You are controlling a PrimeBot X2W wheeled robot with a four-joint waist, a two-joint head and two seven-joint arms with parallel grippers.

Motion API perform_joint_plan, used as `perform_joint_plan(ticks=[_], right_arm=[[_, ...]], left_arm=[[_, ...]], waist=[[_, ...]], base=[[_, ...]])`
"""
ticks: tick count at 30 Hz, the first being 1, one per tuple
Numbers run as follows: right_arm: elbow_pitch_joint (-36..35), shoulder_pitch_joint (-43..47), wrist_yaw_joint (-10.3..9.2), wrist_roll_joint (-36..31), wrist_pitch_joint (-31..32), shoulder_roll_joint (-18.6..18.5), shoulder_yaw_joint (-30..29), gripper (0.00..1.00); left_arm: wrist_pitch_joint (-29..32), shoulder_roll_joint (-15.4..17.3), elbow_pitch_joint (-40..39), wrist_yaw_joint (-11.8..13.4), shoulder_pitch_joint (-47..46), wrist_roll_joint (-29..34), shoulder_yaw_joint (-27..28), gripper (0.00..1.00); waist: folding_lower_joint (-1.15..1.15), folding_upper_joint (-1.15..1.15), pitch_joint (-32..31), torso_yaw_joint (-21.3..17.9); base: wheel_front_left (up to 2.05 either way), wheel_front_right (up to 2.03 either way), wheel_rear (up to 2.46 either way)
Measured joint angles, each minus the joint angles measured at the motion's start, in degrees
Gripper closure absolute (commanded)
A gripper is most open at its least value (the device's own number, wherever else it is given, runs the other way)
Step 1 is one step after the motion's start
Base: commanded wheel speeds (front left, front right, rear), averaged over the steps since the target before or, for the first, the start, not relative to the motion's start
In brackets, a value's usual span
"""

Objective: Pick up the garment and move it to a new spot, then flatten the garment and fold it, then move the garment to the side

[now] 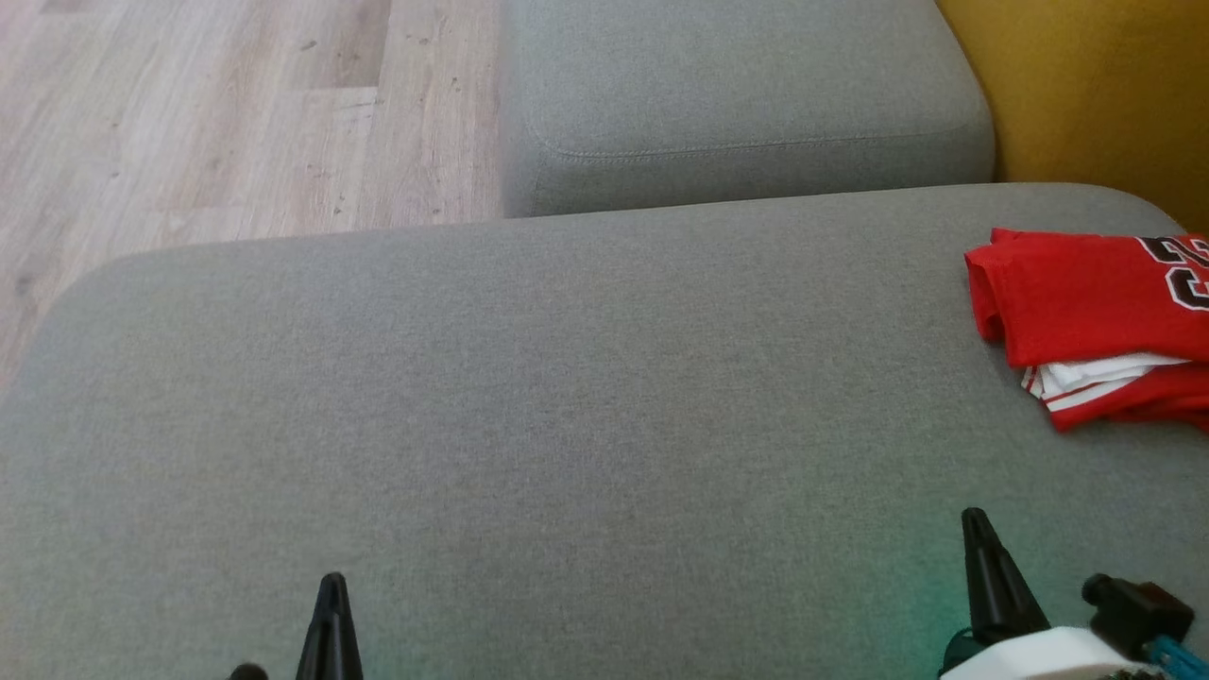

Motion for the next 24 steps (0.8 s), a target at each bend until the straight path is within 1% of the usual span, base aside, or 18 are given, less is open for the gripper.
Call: perform_joint_plan(ticks=[15, 16, 24], right_arm=[[-0.1, -1.5, 0.00, 9.9, 2.3, 0.2, -1.3, 1.00], [-0.1, -1.5, 0.00, 9.9, 2.3, 0.2, -1.3, 1.00], [-0.2, -2.5, 0.00, 15.3, 3.6, 0.4, -2.3, 1.00]], left_arm=[[2.1, 0.2, 0.6, -1.1, -2.1, -10.1, 1.0, 1.00], [2.1, 0.2, 0.6, -1.1, -2.1, -10.1, 1.0, 1.00], [3.1, 0.4, 0.9, -2.0, -3.2, -15.4, 2.1, 1.00]], waist=[[0.00, 0.00, 0.6, -0.1], [0.00, 0.00, 0.6, -0.1], [0.00, 0.00, 0.9, -0.2]], base=[[0.00, 0.00, 0.00], [0.00, 0.00, 0.00], [0.00, 0.00, 0.00]])
